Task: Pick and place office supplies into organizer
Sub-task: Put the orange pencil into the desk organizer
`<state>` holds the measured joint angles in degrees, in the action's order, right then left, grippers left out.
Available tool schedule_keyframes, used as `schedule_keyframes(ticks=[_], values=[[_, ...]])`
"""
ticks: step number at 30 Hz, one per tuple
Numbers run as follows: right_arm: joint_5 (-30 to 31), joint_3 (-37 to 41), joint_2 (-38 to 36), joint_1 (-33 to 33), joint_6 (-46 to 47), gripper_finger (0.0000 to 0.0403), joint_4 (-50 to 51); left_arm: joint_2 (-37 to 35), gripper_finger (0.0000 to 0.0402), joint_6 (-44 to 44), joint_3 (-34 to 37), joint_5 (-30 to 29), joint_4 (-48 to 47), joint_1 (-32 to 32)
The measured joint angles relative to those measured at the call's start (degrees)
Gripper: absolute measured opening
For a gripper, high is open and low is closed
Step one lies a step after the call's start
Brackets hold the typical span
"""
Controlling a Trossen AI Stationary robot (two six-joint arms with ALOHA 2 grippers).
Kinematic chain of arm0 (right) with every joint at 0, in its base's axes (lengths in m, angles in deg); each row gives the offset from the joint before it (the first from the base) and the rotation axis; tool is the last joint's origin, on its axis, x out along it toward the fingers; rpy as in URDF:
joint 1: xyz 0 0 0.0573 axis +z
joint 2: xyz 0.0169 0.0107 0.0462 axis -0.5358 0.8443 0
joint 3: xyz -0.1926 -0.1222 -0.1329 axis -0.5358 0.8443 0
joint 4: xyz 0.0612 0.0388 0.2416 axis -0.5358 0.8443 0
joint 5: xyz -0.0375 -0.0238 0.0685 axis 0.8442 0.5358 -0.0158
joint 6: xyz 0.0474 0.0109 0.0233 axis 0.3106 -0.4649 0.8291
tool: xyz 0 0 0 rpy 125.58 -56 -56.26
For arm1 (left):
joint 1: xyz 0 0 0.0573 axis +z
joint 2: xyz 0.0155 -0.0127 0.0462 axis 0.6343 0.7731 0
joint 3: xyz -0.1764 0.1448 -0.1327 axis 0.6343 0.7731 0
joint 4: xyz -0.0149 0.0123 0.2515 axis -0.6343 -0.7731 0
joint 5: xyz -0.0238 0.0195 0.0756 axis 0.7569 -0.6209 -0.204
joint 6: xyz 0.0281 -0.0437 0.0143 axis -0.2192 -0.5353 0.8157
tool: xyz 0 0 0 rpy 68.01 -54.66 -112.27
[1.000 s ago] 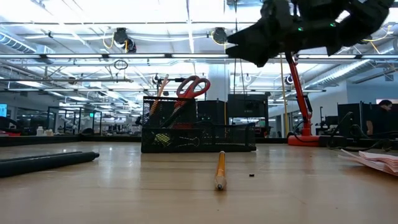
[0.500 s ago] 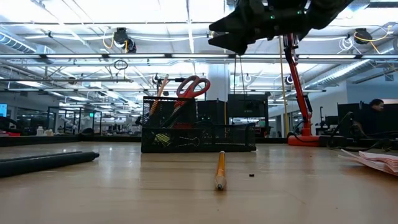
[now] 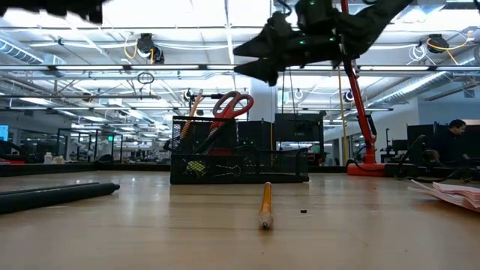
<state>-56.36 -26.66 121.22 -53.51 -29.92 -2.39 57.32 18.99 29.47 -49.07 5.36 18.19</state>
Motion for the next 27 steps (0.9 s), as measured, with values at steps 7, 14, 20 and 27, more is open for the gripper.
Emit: schedule_keyframes(ticks=[7, 14, 20, 27], values=[[-0.5, -10.8, 5.9, -1.4, 5.2, 0.0295, 3.2, 0.2, 0.0018, 0.4, 7.3, 2.6, 6.9, 0.9], [-0.6, -15.9, 11.1, -4.2, 17.4, 0.0295, 4.2, 0.2, 0.0032, -0.2, 7.7, 2.6, 5.7, 0.9], [-0.3, -16.0, 12.3, -5.2, 18.9, 0.0295, 8.0, 0.2, 0.0032, -0.1, 7.7, 3.2, 4.9, 0.8], [3.5, -16.0, 12.3, -2.7, 15.9, 0.0295, 9.1, 0.2, 0.0031, 0.5, 7.7, 3.2, 4.2, 0.8]])
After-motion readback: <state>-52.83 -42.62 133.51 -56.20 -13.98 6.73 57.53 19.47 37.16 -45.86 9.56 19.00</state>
